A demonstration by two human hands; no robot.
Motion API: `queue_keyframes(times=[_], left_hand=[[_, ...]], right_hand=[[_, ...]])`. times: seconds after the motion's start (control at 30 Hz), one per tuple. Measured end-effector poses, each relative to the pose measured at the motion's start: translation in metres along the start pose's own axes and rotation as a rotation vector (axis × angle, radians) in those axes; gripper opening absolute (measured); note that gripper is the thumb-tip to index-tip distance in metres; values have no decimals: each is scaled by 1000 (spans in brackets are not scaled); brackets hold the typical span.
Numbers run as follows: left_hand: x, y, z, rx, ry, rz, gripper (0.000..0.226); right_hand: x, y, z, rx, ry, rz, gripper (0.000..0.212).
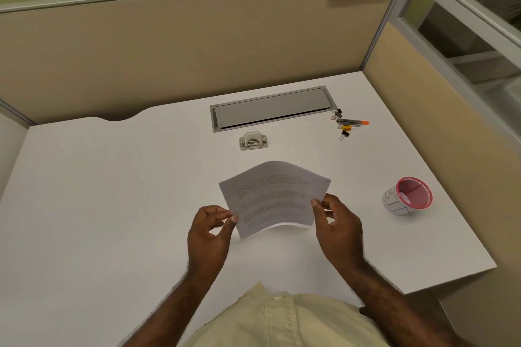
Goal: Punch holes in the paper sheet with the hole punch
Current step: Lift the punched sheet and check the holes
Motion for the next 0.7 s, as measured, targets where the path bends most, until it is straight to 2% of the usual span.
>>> queue_keyframes(times=[0.17, 0.33, 0.43, 0.5, 0.6, 0.7], left_hand=[[-3, -7, 8, 28, 101, 10, 12], [-12, 0, -5, 30, 28, -22, 9], [-14, -4, -11, 34, 5, -1, 20], [-11, -10, -7, 22, 27, 27, 24], [-8, -12, -1, 22, 76, 26, 12], [-6, -10, -11, -13, -32, 11, 10]], right_hand=[[0, -16, -17, 64, -11, 81, 10], [-10, -10, -16, -2, -42, 61, 12], [-13, -6, -19, 3, -40, 43, 11], [-10, -10, -24, 39, -43, 91, 10], [-5, -16, -28, 82, -50, 158, 11], [-5, -10, -27, 77, -49, 126, 6]])
Point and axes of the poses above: each hand's wrist, its own x-axis away from the middle knuckle, its own y-axis out of the back of the hand, z = x × y, the point moved 8 cm from there along -x, towards the middle knuckle, and after that the axes turned 3 degrees about y, right-handed, at the moved point
